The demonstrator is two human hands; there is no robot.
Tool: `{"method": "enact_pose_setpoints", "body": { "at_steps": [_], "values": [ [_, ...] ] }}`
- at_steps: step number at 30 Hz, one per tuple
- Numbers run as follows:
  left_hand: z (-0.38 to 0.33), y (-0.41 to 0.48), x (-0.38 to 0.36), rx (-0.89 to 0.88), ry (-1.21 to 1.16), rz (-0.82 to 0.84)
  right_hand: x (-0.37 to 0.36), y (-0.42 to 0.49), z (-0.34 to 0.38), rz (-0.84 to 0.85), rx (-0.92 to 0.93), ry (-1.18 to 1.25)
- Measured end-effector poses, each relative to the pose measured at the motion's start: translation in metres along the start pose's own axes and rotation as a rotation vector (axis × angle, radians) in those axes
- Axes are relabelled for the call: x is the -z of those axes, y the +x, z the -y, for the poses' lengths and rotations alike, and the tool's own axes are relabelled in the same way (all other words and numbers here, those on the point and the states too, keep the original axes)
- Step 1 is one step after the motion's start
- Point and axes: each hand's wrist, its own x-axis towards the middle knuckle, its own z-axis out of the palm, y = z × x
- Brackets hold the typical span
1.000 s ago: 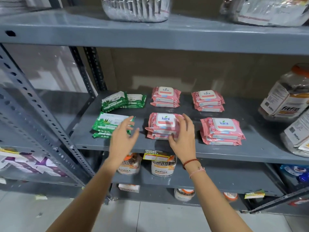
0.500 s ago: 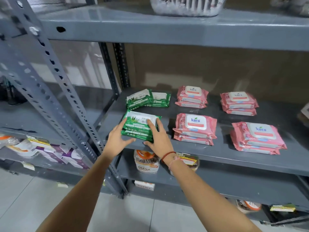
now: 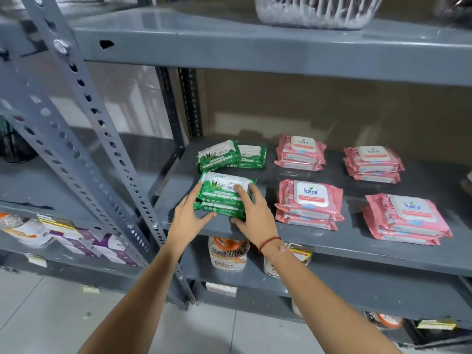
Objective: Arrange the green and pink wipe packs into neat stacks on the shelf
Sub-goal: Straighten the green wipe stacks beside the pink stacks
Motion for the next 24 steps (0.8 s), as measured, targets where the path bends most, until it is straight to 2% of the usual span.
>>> {"method": "enact_pose_setpoints", "body": {
  "at_steps": [4, 8, 13, 16, 24],
  "values": [
    [0.013, -0.003, 0.014, 0.047, -0.034, -0.035, 0.029, 0.010, 0.006, -0.149, 0.044, 0.037],
    [0.014, 0.008, 0.016, 0.189, 0.138, -0.103, 0.056, 0.066, 0.014, -0.183, 0.109, 0.071],
    [0.021, 0.011, 0.004, 0.134, 0.355, -0.027, 0.055, 0.147, 0.014, 0.056, 0.100, -0.088],
    [0.025, 0.006, 0.001, 0.124, 0.399, -0.040, 0.038, 0.177, 0.010, 0.188, 0.147, -0.211],
    [0.022, 0.004, 0.002, 0.107, 0.428, -0.037, 0.008, 0.215, 0.002, 0.334, 0.249, -0.455]
  ]
}}
